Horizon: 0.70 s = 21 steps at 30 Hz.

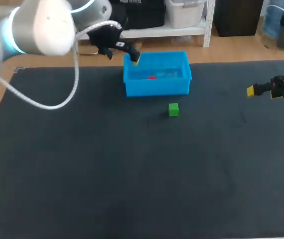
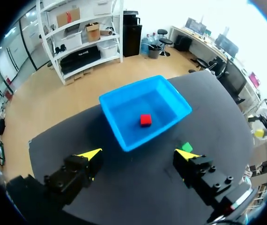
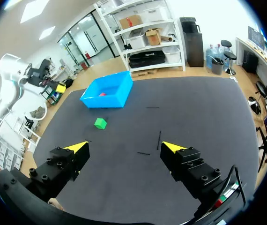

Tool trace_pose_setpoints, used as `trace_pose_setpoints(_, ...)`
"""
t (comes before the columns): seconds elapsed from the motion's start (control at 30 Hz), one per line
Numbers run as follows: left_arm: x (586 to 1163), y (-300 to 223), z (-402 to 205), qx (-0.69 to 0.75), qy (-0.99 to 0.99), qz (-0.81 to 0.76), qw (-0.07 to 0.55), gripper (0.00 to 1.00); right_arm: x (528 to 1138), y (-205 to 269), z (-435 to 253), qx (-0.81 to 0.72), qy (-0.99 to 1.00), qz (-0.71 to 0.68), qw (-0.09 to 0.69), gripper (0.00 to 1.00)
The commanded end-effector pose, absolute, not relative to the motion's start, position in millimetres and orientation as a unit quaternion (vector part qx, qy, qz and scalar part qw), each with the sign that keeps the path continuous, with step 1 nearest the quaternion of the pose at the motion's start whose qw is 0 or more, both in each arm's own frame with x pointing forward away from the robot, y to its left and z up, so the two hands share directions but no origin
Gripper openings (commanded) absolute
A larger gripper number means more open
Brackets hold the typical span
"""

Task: Use the left arm to pick the red cube and place it into the blue plastic box first, then use the right arm to grasp the green cube and put it into the same blue plastic box after the first action is fully finished.

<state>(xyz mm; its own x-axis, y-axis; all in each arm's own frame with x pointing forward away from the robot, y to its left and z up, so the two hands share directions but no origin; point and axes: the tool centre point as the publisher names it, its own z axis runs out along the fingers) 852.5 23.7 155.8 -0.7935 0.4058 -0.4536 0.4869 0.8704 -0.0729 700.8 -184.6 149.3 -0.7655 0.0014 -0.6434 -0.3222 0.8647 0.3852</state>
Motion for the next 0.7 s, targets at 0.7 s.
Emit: trace_pose_setpoints(0.7,687.2,128.7,122.6,0.235,0.866,-0.171,0.407,1.0,700.6,-185.0,149.4,-0.089,0.907,0.245,0.331,1.0)
